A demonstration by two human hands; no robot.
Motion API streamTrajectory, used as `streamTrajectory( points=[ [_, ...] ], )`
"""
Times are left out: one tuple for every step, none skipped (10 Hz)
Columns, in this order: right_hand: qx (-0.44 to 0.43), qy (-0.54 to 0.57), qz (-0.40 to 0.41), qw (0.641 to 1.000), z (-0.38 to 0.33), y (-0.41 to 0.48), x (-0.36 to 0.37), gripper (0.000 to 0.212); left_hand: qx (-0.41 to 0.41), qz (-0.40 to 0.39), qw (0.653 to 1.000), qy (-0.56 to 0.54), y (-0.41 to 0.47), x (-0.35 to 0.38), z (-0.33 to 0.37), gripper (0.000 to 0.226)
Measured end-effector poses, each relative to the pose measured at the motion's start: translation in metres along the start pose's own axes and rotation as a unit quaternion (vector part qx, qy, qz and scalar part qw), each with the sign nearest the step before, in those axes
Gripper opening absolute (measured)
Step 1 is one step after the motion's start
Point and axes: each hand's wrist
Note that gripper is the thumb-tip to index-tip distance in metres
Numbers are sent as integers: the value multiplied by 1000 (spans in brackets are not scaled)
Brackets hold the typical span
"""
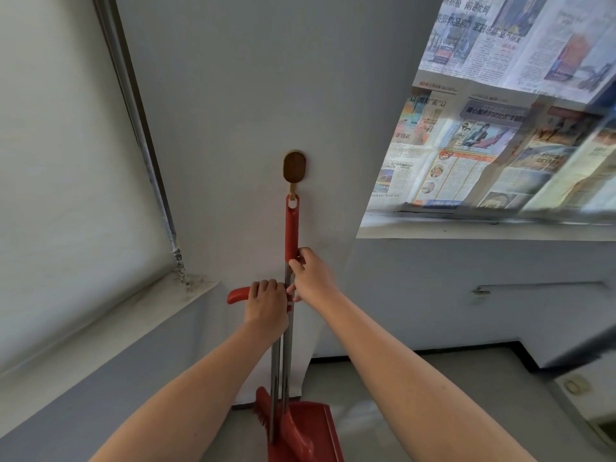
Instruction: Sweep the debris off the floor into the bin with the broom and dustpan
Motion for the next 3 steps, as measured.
streamTrajectory(
  points=[
    [14,-14,-4,1000,13,-15,1,32,-6,24,999,-33,-11,2,3,43],
    [47,-10,-43,998,41,-39,5,40,8,53,997,-50,-28,3,6,48],
    [67,24,-73,995,56,-56,0,42,16,55,997,-55,-40,1,13,52]
  ],
)
Point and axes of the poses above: each hand's wrist, its own y-axis towards the middle knuckle, its own x-axis out of the palm, z = x × y, and after that the axes turned 9 degrees about -y, right-handed
